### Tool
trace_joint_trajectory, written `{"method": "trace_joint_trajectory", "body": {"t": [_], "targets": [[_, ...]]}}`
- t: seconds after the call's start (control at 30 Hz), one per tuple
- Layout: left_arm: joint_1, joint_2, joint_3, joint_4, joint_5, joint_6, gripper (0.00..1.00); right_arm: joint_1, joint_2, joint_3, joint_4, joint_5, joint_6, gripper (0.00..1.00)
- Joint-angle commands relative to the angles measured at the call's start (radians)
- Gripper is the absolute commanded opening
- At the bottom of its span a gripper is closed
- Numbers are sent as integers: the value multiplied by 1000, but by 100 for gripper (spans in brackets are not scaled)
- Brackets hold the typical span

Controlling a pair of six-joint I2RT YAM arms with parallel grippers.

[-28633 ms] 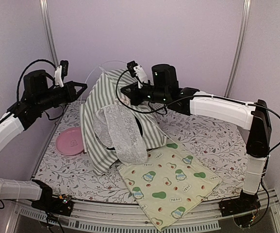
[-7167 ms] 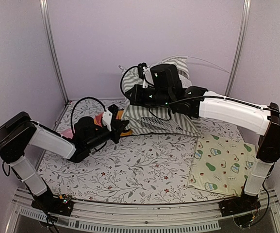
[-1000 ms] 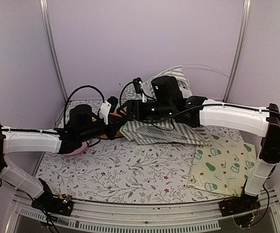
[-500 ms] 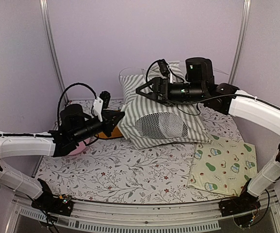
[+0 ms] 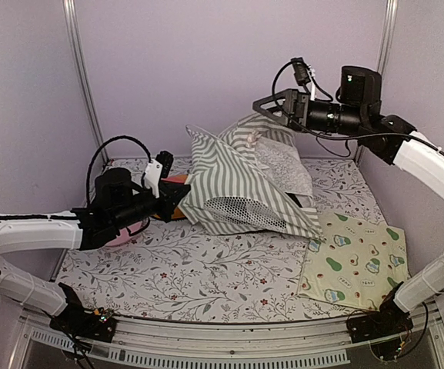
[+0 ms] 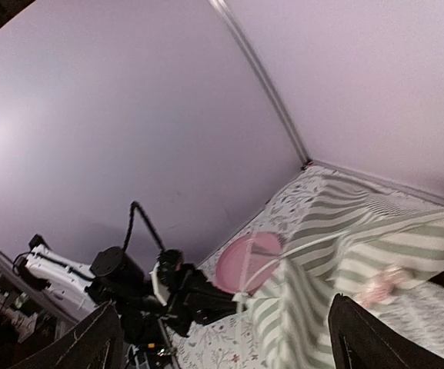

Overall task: Set up the pet tent
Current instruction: Attach the tent pole to the pole socket of the pet tent.

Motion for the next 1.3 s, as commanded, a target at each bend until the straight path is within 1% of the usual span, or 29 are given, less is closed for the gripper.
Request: {"method": "trace_joint_trajectory", "body": {"t": [0.0, 0.17, 0.33, 0.47, 0.53, 0.6, 0.63, 0.7, 0.73, 0.77, 0.8, 0.9, 1.03, 1.13, 1.27], "targets": [[7, -54, -5, -7, -3, 15, 0, -147, -48, -38, -36, 152, -62, 95], [9, -87, 4, -40, 17, 20, 0, -285, 28, -122, 24, 97, -218, 95], [8, -99, 22, -83, 34, 22, 0, -293, 126, -114, 86, 125, -396, 95], [8, -111, 41, -111, 48, 18, 0, -297, 202, -88, 123, 164, -443, 95], [8, -121, 47, -126, 47, 19, 0, -298, 247, -59, 127, 168, -444, 91], [9, -131, 53, -139, 47, 19, 0, -299, 284, -31, 129, 148, -440, 82], [10, -135, 58, -147, 47, 18, 0, -300, 296, -22, 136, 133, -434, 74], [9, -141, 68, -165, 38, 15, 0, -299, 314, -13, 149, 123, -406, 49], [7, -145, 72, -180, 28, 14, 0, -300, 319, -9, 153, 134, -390, 27], [7, -148, 77, -195, 16, 12, 0, -304, 321, -7, 155, 151, -373, 10], [7, -159, 79, -211, 6, 8, 0, -313, 322, -3, 153, 174, -360, 1], [6, -219, 61, -251, -9, -19, 0, -372, 326, 2, 135, 226, -277, 0], [-1, -323, 10, -274, 16, -65, 0, -459, 356, -7, 113, 182, -119, 0], [-19, -396, -10, -291, 44, -78, 0, -461, 393, 0, 74, 163, -48, 0], [-52, -512, -31, -311, 39, -92, 0, -457, 401, -51, 95, 141, 39, 0]]}}
